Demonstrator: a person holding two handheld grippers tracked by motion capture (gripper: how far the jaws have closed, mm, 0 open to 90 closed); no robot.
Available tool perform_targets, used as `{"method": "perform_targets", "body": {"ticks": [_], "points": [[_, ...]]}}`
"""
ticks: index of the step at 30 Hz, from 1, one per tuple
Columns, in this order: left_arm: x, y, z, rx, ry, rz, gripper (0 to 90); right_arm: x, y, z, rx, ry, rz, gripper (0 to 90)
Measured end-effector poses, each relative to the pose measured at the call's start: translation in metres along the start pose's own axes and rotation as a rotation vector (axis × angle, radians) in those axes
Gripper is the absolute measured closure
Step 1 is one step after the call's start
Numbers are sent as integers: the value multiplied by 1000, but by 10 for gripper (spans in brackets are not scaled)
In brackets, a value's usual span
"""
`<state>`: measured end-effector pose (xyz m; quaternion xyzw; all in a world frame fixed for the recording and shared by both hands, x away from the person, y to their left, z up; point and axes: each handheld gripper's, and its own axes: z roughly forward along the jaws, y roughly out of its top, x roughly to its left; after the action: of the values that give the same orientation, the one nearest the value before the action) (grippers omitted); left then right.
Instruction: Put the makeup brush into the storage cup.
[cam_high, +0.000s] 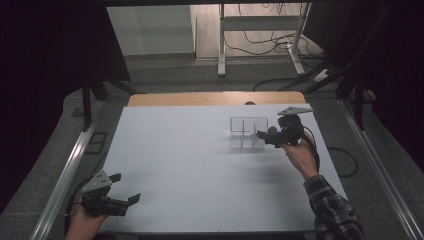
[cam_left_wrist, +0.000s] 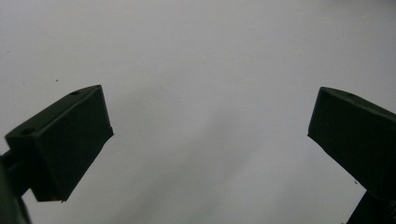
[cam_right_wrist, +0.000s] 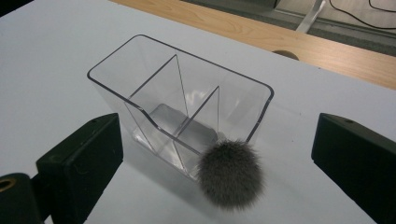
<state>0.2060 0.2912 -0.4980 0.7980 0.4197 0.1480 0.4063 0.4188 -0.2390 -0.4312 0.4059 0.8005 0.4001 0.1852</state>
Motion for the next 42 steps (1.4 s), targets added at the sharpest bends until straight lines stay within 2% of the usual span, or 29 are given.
{"method": "perform_targets", "body": {"ticks": [6,16,19,22,24,35,42], "points": [[0,0,0,3,-1,0,0,3,-4,-4,9,9,-30,20],[-1,0,1,9,0,6,0,5,-8,-11,17,22,-34,17],[-1,0,1,9,0,8,0,7,-9,-12,29,30,-48,0],[-1,0,1,13,1,9,0,10,-9,-13,35,12,-68,0],[-1,0,1,12,1,10,0,10,-10,-14,35,24,-58,0],[-2,0,1,13,0,14,1,7,-18,-24,34,19,-39,0],[-2,0,0,9,3,13,1,11,-23,-26,28,41,-34,0]]}}
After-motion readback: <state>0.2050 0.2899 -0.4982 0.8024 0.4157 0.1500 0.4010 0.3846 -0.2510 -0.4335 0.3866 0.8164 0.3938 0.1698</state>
